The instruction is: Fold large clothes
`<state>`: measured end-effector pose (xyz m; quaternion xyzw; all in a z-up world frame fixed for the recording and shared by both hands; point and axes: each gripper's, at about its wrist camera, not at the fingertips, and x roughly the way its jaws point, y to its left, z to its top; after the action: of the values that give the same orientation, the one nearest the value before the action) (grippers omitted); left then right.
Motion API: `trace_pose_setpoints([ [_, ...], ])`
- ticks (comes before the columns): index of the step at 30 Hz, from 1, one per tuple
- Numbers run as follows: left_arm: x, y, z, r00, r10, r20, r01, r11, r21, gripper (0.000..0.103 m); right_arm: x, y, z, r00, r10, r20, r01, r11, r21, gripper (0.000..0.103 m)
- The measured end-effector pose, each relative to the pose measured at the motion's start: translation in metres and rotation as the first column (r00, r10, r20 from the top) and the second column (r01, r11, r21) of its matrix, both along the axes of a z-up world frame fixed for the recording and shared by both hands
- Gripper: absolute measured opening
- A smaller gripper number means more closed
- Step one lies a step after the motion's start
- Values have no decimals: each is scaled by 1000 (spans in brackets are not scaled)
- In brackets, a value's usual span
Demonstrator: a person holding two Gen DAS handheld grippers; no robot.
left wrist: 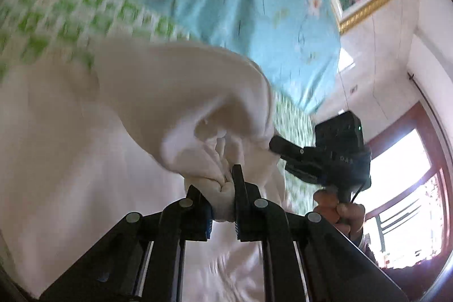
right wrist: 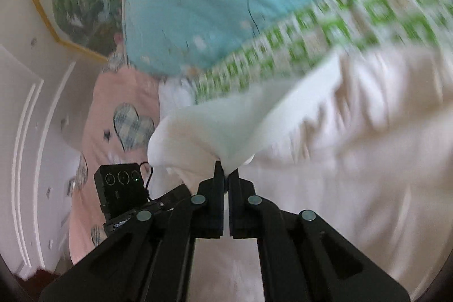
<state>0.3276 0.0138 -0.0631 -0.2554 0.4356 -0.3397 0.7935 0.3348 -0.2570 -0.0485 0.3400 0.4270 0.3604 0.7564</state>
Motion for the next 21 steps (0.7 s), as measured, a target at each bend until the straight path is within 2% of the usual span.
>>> trace_pose_setpoints([
  [3,-27,-7,-27,999,-15,-39,16,1000,23,13,-32,-9,-27,999,6,-52,-8,999,-35,2],
  [7,-49,3,-45,998,-16,-62,18,999,27,19,-52,-25,-55,994,-42,-105,37,998,-52,2],
  [10,-56,21,-50,996,12,-85,-12,1000,6,32,-60,-39,-62,991,-76,-113,70,996,-54,2],
  [12,-55,34,-50,994,44,-96,-44,999,-1,48,-60,-46,-65,988,-94,-118,87,994,-67,3],
  [13,-54,40,-46,993,60,-104,-61,998,-11,52,-58,-47,-64,987,-110,-120,102,992,-72,5],
  [15,-49,52,-37,988,94,-121,-100,994,-48,66,-56,-53,-62,981,-143,-129,132,988,-85,6],
  [17,-38,57,-33,983,118,-139,-126,991,-49,74,-57,-57,-64,978,-156,-135,146,986,-81,8],
  [18,-34,58,-35,982,119,-147,-127,991,-45,77,-56,-58,-66,978,-155,-138,146,987,-72,15],
  [19,-26,54,-37,982,112,-152,-120,992,-39,77,-55,-57,-67,978,-155,-140,147,987,-71,28],
  [20,-21,50,-40,982,108,-158,-113,993,-22,77,-54,-54,-68,978,-157,-140,147,986,-78,32],
  [21,-17,47,-43,981,103,-166,-105,994,-3,71,-53,-49,-68,978,-158,-137,147,985,-89,33],
])
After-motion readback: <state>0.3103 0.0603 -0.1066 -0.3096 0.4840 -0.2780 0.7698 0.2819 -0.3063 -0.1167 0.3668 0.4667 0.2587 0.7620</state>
